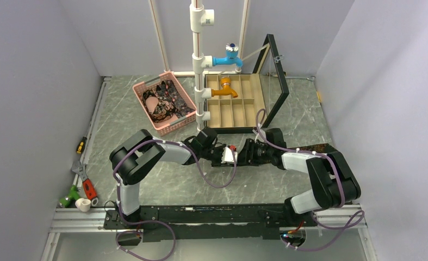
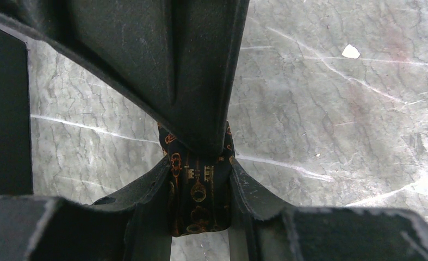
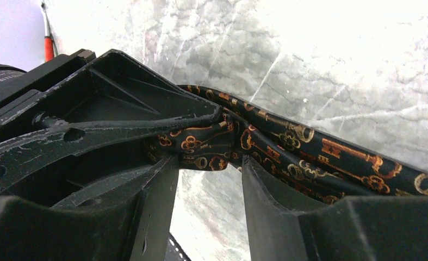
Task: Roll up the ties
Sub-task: Roll the tie at the center of the board.
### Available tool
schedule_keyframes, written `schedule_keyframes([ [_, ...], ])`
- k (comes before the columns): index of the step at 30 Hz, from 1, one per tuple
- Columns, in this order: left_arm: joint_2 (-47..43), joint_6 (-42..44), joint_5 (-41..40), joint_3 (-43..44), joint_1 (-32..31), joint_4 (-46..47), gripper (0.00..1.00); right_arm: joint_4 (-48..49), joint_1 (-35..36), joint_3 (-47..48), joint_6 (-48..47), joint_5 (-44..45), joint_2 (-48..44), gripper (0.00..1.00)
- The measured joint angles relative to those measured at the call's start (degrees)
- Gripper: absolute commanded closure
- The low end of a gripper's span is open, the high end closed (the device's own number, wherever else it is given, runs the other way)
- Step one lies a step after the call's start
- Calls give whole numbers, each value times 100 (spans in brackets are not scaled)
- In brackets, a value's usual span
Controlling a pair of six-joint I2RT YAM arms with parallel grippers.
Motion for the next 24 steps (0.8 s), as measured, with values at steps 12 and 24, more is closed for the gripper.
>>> schedule_keyframes([
  [12, 15, -98, 24, 15, 15, 0, 92, 306, 48, 17, 162, -203, 92, 46],
  [24, 15, -98, 22, 20, 15, -9, 91, -59, 103, 109, 24, -356, -466, 46],
])
